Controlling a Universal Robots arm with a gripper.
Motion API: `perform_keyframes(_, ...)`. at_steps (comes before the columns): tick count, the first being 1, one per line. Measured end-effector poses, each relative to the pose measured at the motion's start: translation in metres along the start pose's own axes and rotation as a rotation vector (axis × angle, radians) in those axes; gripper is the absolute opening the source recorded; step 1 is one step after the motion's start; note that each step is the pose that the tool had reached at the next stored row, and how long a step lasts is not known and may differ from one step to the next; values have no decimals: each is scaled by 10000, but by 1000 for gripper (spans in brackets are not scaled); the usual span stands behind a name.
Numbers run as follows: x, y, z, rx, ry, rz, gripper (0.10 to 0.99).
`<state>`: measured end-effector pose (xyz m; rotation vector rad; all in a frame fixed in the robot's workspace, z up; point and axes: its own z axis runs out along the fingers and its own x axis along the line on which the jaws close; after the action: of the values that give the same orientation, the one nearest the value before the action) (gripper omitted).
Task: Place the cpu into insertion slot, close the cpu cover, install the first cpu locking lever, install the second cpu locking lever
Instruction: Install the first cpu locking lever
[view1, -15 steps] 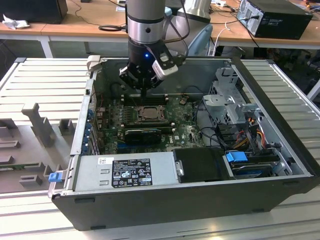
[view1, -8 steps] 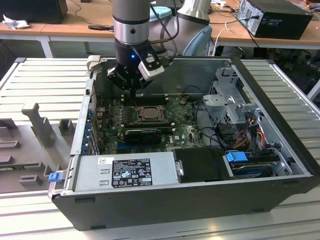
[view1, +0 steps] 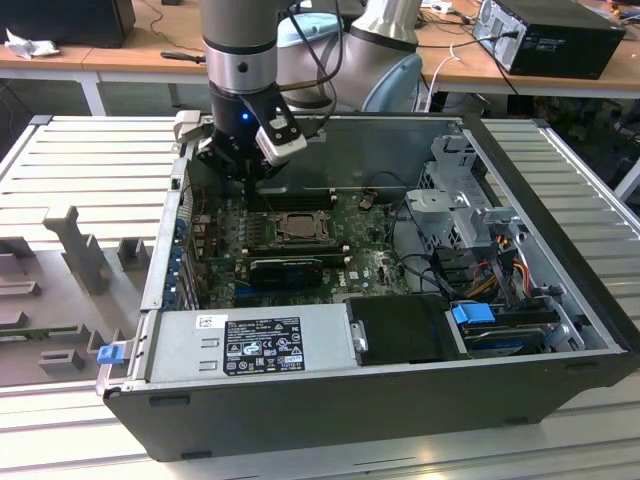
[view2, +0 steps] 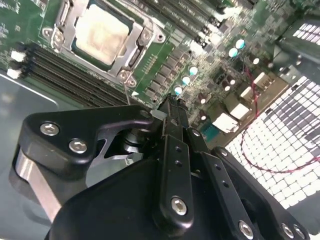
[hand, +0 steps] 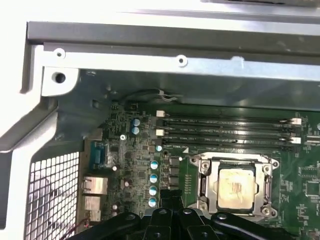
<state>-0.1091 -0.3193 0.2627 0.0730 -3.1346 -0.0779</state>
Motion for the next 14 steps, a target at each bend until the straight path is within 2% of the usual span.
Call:
perform_keyframes(10,12,186,66,-31,-1,5,106)
perform_keyframes(13,10,267,80,-30,-2,6,106)
perform_keyframes(14,10,270,81,-31,-2,7,106)
